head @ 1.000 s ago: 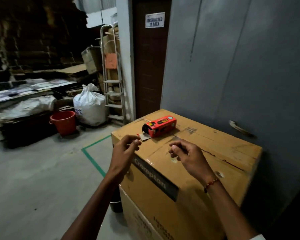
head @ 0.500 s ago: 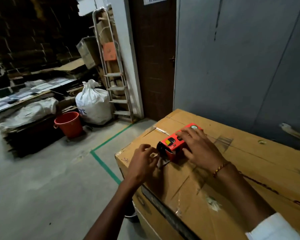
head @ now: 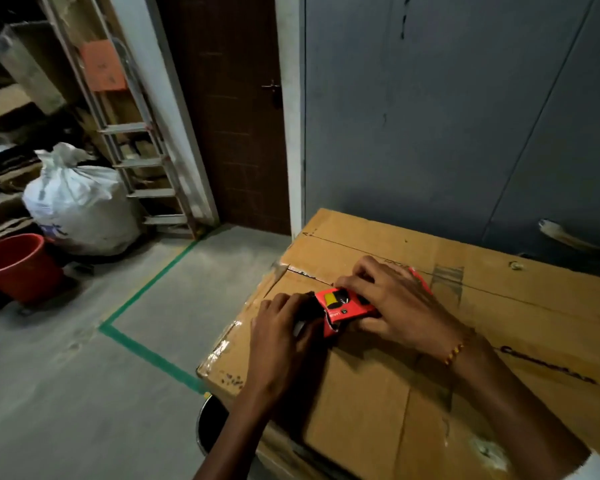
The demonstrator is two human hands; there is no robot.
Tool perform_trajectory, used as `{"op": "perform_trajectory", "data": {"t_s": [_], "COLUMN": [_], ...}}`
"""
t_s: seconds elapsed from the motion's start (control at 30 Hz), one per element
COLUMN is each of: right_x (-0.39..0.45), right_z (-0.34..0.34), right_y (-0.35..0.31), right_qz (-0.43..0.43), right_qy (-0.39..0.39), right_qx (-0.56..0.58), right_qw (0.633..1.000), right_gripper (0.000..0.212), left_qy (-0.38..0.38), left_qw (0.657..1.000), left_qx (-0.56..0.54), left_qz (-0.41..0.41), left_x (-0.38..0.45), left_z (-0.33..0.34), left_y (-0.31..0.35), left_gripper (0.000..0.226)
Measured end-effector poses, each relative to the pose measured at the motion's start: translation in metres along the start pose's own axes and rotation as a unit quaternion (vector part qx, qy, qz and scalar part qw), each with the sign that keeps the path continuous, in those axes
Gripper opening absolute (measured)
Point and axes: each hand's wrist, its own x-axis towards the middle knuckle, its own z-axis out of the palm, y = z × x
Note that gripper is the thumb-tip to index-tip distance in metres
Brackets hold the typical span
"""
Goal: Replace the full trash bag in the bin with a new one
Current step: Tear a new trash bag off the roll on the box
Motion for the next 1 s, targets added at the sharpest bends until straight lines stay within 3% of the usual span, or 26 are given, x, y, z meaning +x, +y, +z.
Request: {"op": "perform_trajectory", "data": {"t_s": [0.2, 0.37, 0.43, 0.5, 0.57, 0.63, 0.77, 0.87, 1.0], "right_x": [-0.005, -0.005, -0.009, -0.015, -0.024, -0.035, -0.055, -0.063, -0.064], "right_z": [0.005, 0.013, 0.013, 0.012, 0.009, 0.006, 0.000, -0.004, -0.002], "right_y": [-0.012, -0.024, -0.029, -0.034, -0.037, -0.037, -0.030, -0.022, -0.015], "right_qz": [0.096, 0.172, 0.201, 0.226, 0.250, 0.271, 0.309, 0.325, 0.329], "right_qy": [0.034, 0.086, 0.091, 0.091, 0.090, 0.090, 0.085, 0.084, 0.068], "right_qx": [0.057, 0.041, 0.032, 0.028, 0.024, 0.014, 0.005, -0.013, -0.020], "right_qw": [0.993, 0.980, 0.975, 0.970, 0.964, 0.958, 0.947, 0.942, 0.942], "right_gripper": [0.061, 0.060, 0.062, 0.064, 0.065, 0.065, 0.066, 0.070, 0.073], "left_qy": [-0.079, -0.086, -0.118, -0.146, -0.158, -0.148, -0.118, -0.115, -0.115], "left_qw": [0.987, 0.967, 0.918, 0.830, 0.760, 0.724, 0.663, 0.637, 0.638], "left_qx": [-0.113, -0.239, -0.374, -0.507, -0.581, -0.611, -0.658, -0.674, -0.684], "left_qz": [0.081, 0.033, -0.063, -0.180, -0.243, -0.284, -0.338, -0.356, -0.335], "left_x": [0.033, 0.052, 0.053, 0.054, 0.055, 0.059, 0.064, 0.065, 0.061], "left_z": [-0.031, -0.049, -0.052, -0.054, -0.053, -0.049, -0.041, -0.046, -0.055], "left_y": [-0.017, -0.029, -0.024, -0.016, -0.012, -0.013, -0.015, -0.008, 0.004], "left_gripper": [0.029, 0.012, 0.008, 0.011, 0.014, 0.016, 0.018, 0.005, 0.006]}}
